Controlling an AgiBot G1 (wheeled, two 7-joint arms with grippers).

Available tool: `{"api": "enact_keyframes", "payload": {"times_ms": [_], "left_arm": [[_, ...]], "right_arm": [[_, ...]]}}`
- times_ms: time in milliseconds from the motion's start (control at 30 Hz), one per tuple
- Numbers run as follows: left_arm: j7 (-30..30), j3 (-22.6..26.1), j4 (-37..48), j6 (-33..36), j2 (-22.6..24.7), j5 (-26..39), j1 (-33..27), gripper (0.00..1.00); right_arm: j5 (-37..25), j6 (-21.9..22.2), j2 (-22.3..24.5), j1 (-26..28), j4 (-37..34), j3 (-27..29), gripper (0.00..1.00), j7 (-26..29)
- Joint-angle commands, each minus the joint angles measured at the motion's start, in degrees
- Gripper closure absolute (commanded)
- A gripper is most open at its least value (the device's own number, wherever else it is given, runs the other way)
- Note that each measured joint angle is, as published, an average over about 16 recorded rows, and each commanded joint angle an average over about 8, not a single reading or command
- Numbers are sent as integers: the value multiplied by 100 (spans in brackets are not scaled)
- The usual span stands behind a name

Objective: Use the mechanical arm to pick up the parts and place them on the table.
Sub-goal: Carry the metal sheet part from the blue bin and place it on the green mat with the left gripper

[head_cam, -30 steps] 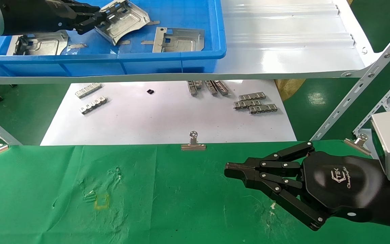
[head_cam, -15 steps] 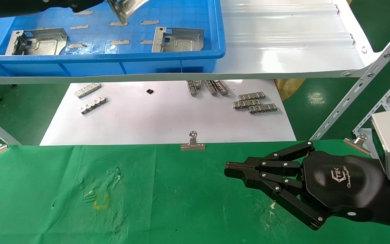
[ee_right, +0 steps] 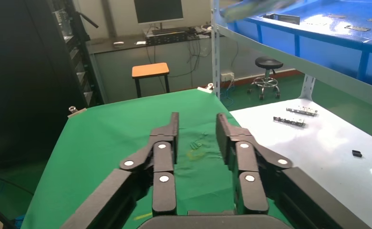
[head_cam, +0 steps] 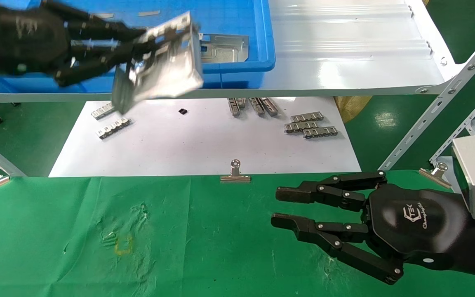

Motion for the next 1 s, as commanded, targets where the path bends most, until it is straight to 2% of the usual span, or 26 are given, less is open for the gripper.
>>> {"api": "enact_keyframes", "payload": {"times_ms": [33,200,367,600,900,933,1000], "left_arm": [[-87,129,-544,3,-239,-288,277,100],[204,665,-1588,-40,-893,-900,955,100],[971,1072,-1650,-195,-1241,-1013,1449,100],[2210,1241,-1078,-738,-1235,-765,2147,100],[2848,1349,-672,-1171,-1076,-543,2611,100],[2886,1361,-637,-1234,-1052,-507,2630,95],[2957,1394,-573,-1337,-1007,-429,2663,71]], "right_arm": [[0,0,0,0,0,0,0,0],[0,0,0,0,0,0,0,0],[0,0,0,0,0,0,0,0],[0,0,0,0,0,0,0,0],[0,0,0,0,0,0,0,0],[0,0,0,0,0,0,0,0],[0,0,0,0,0,0,0,0]]}}
